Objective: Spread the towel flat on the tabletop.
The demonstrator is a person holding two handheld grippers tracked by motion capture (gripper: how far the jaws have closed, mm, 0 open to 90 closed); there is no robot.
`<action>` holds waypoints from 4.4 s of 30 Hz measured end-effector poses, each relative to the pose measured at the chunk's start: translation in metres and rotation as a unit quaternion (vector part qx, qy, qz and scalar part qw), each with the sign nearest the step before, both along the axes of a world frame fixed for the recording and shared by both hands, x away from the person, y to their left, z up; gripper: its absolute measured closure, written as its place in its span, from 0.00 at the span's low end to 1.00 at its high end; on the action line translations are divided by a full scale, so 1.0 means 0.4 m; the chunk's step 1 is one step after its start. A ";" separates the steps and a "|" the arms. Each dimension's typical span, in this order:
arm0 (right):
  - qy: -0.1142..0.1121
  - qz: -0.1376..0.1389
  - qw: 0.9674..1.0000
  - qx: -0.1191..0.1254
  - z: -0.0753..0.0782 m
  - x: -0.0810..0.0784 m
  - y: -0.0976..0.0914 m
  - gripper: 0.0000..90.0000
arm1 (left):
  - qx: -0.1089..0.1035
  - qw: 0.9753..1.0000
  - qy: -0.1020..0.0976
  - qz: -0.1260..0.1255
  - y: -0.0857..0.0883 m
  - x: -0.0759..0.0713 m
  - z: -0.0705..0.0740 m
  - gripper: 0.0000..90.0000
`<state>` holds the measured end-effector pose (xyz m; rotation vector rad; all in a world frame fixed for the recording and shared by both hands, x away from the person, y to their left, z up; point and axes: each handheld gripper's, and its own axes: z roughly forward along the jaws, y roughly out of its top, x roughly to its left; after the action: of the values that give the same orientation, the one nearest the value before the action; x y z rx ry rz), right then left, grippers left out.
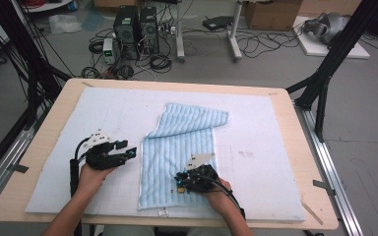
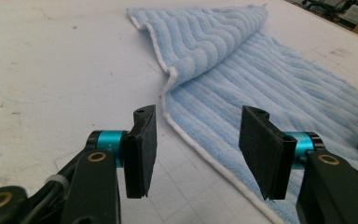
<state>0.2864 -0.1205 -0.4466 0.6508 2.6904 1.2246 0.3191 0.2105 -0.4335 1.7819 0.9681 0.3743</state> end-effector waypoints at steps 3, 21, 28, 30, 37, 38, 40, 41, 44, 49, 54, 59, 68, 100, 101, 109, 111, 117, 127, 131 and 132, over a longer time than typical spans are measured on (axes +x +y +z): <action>0.031 0.012 0.999 0.008 0.002 -0.002 -0.007 0.95 | -0.001 1.000 0.002 -0.001 0.002 0.000 -0.001 0.52; 0.020 -0.042 0.997 0.069 0.041 -0.021 -0.117 0.70 | 0.002 1.000 0.003 0.002 0.002 0.003 -0.003 0.52; -0.020 -0.223 0.975 -0.015 0.003 0.037 -0.189 0.73 | 0.004 1.000 0.006 0.001 -0.003 0.003 -0.007 0.52; -0.023 -0.216 0.976 -0.017 -0.002 0.038 -0.188 0.83 | 0.005 1.000 0.005 0.001 -0.002 0.004 -0.007 0.52; 0.004 -0.175 0.984 -0.037 0.014 0.012 -0.196 0.97 | 0.003 1.000 0.006 0.002 0.001 0.004 -0.007 0.52; 0.006 -0.172 0.984 -0.039 0.016 0.004 -0.204 0.97 | 0.002 1.000 0.006 0.003 0.002 0.005 -0.008 0.52; 0.013 -0.170 0.984 -0.045 0.020 -0.013 -0.222 0.97 | 0.003 1.000 0.007 0.003 0.002 0.007 -0.009 0.52; 0.015 -0.168 0.984 -0.047 0.021 -0.022 -0.231 0.97 | 0.004 1.000 0.007 0.002 0.002 0.008 -0.009 0.52; 0.025 -0.167 0.985 -0.046 0.025 -0.051 -0.259 0.97 | 0.007 1.000 0.006 0.004 -0.001 0.012 -0.009 0.52; 0.027 -0.166 0.986 -0.020 0.033 -0.069 -0.288 0.89 | -0.001 1.000 0.002 0.012 -0.006 0.035 -0.001 0.52; -0.008 -0.212 0.977 0.018 0.047 -0.041 -0.303 0.68 | -0.006 1.000 0.004 0.017 -0.028 0.096 0.012 0.50; -0.026 -0.222 0.975 0.007 0.043 -0.004 -0.305 0.61 | -0.010 1.000 0.005 0.022 -0.064 0.171 0.026 0.49; -0.023 -0.245 0.969 0.028 0.049 0.041 -0.330 0.41 | -0.015 0.999 0.031 0.015 -0.131 0.284 0.027 0.47; -0.009 -0.251 0.967 0.033 0.036 0.099 -0.353 0.31 | 0.132 0.988 0.053 0.061 -0.248 0.427 -0.031 0.95; -0.009 -0.251 0.967 0.033 0.036 0.098 -0.353 0.31 | 0.135 0.987 0.055 0.067 -0.238 0.427 -0.029 0.95; -0.013 -0.254 0.967 0.033 0.034 0.103 -0.349 0.32 | 0.081 0.988 0.075 0.104 -0.170 0.427 -0.034 0.63; -0.014 -0.258 0.965 0.039 0.034 0.111 -0.350 0.33 | 0.072 0.989 0.073 0.106 -0.157 0.421 -0.031 0.60; -0.016 -0.270 0.962 0.044 0.045 0.187 -0.349 0.42 | 0.039 0.992 0.071 0.101 -0.123 0.400 -0.021 0.57; -0.005 -0.276 0.961 0.015 0.036 0.390 -0.256 0.63 | -0.007 0.994 0.076 0.074 -0.077 0.367 -0.020 0.54; -0.004 -0.283 0.959 -0.010 0.025 0.450 -0.221 0.71 | -0.003 0.994 0.081 0.075 -0.067 0.364 -0.024 0.54; -0.013 -0.281 0.960 -0.019 0.019 0.458 -0.212 0.76 | -0.004 0.994 0.082 0.076 -0.067 0.364 -0.027 0.55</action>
<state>0.4698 -0.2053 -0.4389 1.2653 2.2513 1.0069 0.4648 0.1837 -0.4442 1.7569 1.2253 0.3220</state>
